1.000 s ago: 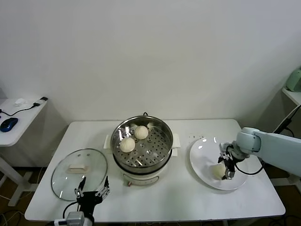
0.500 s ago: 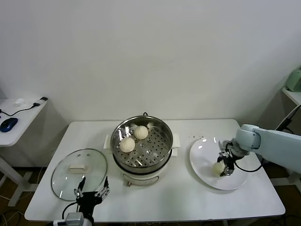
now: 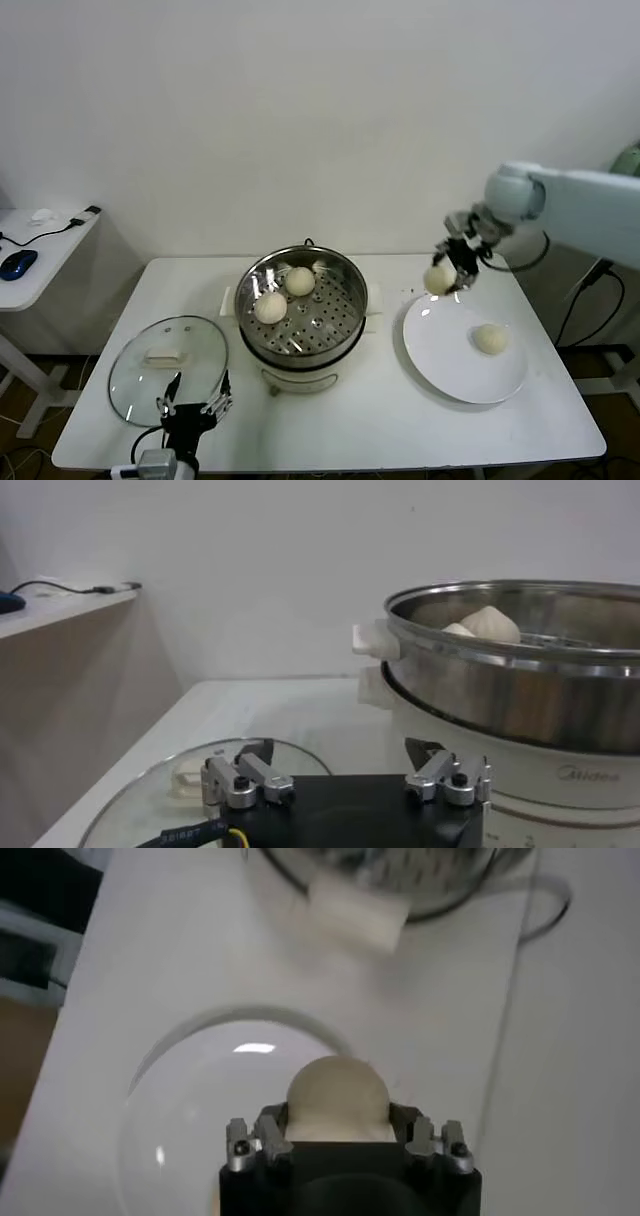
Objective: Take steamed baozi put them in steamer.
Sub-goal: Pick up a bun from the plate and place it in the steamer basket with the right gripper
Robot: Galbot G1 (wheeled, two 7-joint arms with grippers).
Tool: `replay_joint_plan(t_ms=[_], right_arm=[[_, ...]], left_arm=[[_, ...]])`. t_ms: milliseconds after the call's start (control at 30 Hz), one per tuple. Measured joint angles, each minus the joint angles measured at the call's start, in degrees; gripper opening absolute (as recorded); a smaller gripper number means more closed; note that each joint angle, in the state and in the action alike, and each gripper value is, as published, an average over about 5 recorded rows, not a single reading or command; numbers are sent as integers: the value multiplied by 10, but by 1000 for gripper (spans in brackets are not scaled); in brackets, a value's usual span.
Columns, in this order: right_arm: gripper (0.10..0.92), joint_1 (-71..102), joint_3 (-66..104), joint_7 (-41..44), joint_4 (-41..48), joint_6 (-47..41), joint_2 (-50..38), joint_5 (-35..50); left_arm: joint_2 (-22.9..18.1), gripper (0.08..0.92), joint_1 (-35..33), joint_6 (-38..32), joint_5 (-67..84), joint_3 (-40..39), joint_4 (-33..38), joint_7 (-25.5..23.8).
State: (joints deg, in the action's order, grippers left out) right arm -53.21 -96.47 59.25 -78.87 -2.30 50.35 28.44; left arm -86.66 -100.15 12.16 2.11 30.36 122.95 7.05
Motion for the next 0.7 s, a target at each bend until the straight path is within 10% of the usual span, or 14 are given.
replay_joint_plan(t_ms=[700], right_arm=[[662,52,60,-2,-28,226,250,-136]], left_arm=[[5,823,-8,-5,2,10,-5,6]])
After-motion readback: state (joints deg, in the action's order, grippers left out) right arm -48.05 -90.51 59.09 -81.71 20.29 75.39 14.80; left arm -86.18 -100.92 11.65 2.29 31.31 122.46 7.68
